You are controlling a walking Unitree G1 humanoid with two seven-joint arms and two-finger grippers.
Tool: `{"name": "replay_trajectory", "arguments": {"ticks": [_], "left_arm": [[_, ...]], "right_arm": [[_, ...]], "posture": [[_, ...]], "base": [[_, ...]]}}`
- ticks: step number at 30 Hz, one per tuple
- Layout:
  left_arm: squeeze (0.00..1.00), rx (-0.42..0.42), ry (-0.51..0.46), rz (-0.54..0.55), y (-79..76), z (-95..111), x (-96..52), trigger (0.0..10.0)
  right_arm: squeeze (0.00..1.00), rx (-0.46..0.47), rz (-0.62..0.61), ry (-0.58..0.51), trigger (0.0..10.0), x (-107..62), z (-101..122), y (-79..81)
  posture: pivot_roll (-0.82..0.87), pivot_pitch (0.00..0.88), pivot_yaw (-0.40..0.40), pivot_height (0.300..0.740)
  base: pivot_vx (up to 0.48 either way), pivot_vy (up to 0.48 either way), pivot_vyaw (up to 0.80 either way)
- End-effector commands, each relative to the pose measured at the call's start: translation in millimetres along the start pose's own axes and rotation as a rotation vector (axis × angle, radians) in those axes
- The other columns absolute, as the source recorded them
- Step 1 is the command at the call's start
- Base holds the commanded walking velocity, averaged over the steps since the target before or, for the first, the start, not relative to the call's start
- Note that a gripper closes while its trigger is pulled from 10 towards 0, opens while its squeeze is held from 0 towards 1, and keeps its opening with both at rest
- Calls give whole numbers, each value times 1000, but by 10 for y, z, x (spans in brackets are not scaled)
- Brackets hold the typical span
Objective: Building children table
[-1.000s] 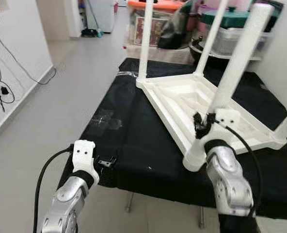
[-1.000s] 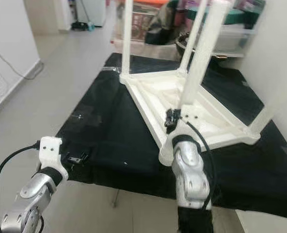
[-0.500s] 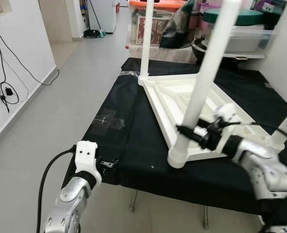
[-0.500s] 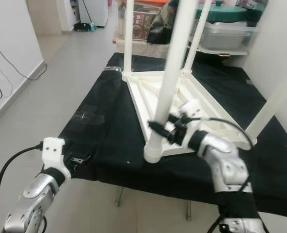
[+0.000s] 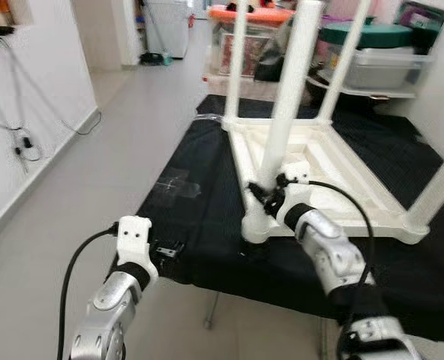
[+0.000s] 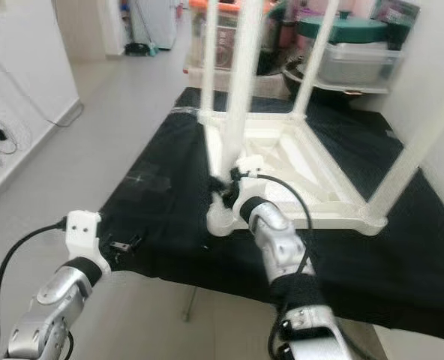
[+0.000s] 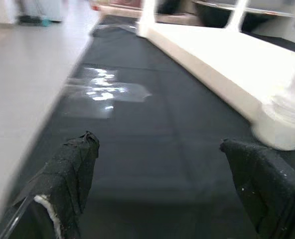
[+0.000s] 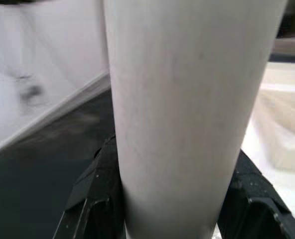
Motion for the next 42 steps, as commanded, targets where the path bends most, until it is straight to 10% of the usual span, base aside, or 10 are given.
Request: {"name": "replay_trajectory", "arguments": {"ticks": [1, 4, 5, 7, 12, 15, 26, 27, 31, 42], "left_arm": [[0, 1, 19, 5, 16, -58, -27, 10000], [0, 4, 20, -2, 7, -57, -24, 10000], [0, 6, 21, -9, 0, -57, -14, 10000], [0, 5, 20, -12, -5, -56, -11, 10000], [0, 5, 19, -17, -9, -54, 1, 10000], [0, 10, 18, -20, 9, -52, 15, 10000], [0, 21, 0, -20, 15, -1, 59, 10000], [0, 22, -1, -14, 29, 1, 58, 10000], [0, 24, 0, -6, 35, -6, 32, 10000], [0, 29, 12, -3, 64, -33, -17, 10000]], "right_arm": [[0, -26, -309, 6, 0, -178, -97, -499], [0, -118, -473, -40, 0, -446, -103, -619], [0, -81, -337, -73, 10000, -522, -95, -320], [1000, -53, -272, -104, 10000, -544, -41, -199], [1000, -75, -166, -150, 10000, -452, 137, -75], [0, -19, 37, -180, 10000, -241, 465, 17], [0, -124, 728, -6, 10000, -273, 457, 481], [0, -140, 772, 22, 2706, -246, 396, 534], [0, -139, 866, 88, 0, -183, 207, 703], [0, -42, 194, 75, 0, 140, -16, 127]], "posture": [[46, 0, -59, 740], [43, 0, -54, 740], [33, 0, -46, 740], [33, 0, -46, 740], [33, 0, -44, 740], [38, 0, -39, 740], [96, 0, -75, 740], [100, 0, -81, 740], [129, 0, -93, 740], [106, 0, -78, 740]], "base": [[0, 0, 0], [0, 0, 0], [0, 0, 0], [0, 0, 0], [0, 0, 0], [0, 0, 0], [0, 0, 0], [0, 0, 0], [0, 0, 0], [0, 0, 0]]}}
Point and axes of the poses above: a point about 5 cm out from each wrist's last joint towards the gripper, its own x axis pointing out of the wrist towards the gripper, its own z axis along the axis of the wrist's last joint, y = z × x, the point moved 3 cm from there along x, pointing out of the wrist towards the gripper, and after that the axes turned 13 degrees about x, right-handed, at the moved point
